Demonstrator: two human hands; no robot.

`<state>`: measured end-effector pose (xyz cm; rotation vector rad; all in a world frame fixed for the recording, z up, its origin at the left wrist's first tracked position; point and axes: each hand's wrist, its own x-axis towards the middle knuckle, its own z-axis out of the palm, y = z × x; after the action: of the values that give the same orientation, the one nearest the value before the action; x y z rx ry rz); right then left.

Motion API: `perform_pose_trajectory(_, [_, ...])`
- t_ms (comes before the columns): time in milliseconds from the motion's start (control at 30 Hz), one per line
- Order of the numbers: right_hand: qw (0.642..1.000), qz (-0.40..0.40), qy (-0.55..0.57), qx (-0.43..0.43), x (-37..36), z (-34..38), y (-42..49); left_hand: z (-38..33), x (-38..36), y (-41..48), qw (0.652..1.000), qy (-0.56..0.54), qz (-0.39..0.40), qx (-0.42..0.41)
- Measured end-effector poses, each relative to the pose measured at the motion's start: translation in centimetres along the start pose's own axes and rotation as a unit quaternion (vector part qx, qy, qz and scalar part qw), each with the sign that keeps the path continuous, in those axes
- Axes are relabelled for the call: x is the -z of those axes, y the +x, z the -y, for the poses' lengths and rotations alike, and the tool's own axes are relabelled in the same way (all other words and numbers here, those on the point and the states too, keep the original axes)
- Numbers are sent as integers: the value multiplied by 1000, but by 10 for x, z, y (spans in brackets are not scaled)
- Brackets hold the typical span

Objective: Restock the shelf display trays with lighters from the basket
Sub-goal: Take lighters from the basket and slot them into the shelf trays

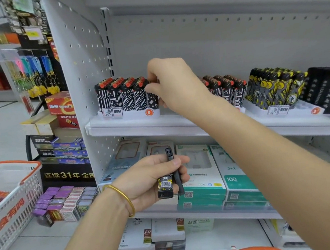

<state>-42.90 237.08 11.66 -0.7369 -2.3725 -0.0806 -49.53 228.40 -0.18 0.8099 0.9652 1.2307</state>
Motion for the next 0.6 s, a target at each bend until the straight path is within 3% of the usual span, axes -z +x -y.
perform_pose_trajectory(133, [993, -16, -120, 10, -4, 2, -4, 1, 2, -1, 1000, 16, 15, -23])
perform_pose_trajectory(267, [996, -57, -66, 23, 10, -4, -29, 2, 2, -5, 998, 37, 49, -34])
perform_pose_trajectory(367, [995, 21, 94, 0, 32, -7, -70, 5, -2, -7, 995, 19, 90, -45])
perform_pose_trajectory(467, [980, 124, 150, -34, 39, -27, -105, 10, -9, -8, 984, 16, 167, -62])
perform_pose_trajectory(600, [951, 198, 223, -84, 41, -52, -135, 20, -32, -8, 955, 35, 287, -69])
